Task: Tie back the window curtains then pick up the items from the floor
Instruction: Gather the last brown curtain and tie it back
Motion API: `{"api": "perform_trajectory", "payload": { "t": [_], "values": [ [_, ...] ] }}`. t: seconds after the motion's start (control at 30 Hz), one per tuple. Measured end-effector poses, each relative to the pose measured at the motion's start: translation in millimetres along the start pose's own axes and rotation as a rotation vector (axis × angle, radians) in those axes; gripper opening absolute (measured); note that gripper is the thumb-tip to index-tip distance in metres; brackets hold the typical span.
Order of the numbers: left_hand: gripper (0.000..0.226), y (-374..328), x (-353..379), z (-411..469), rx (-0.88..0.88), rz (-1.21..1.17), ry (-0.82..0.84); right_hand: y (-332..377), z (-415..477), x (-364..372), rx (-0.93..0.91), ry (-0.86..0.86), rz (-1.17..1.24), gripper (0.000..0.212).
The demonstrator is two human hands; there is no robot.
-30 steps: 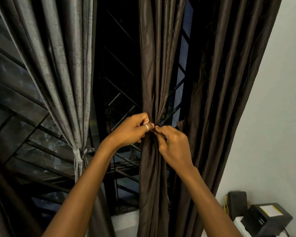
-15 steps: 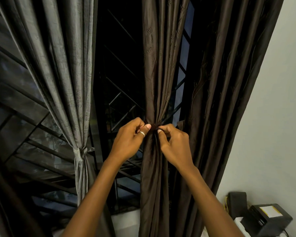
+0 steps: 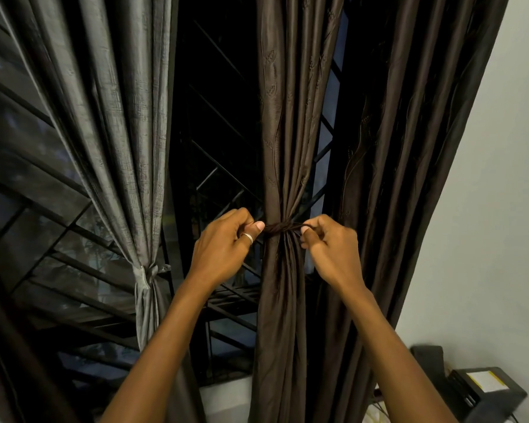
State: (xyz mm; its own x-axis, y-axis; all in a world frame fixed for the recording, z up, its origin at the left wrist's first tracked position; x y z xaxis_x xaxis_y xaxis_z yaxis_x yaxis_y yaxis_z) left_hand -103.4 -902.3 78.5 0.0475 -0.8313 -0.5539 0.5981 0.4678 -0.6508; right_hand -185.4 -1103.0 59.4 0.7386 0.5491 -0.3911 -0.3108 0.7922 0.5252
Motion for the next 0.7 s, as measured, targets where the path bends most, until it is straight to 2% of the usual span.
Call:
{"api": "perform_trajectory", "payload": {
  "t": [0.3,0.5,0.7],
  "values": [
    [0.028,13,-4,3,-0.01,0.027,-0.016,1,6,5,0.061,0.056,0.055,0.025],
    [0.03,21,-6,2,-0.012,0.003,-0.04,8,4,14,0.047,0.121,0.06,0.016],
    [0.033,29,5,1,-0.072,-0.137,-0.029,15,0,23,0.04,0.13,0.017,0.017]
  ]
}}
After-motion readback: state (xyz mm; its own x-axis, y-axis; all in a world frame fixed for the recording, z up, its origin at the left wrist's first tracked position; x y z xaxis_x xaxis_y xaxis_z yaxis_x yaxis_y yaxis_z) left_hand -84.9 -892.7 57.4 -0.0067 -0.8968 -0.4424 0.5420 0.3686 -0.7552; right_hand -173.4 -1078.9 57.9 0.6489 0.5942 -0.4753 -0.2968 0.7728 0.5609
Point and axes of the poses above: each hand's wrist, its own z-axis towards the middle knuckle, its own x-axis out of the palm, y = z × x, the point moved 6 cm from there along z, towards the middle knuckle, and after that the axes turned 15 degrees about -x, right-handed, at the moved point
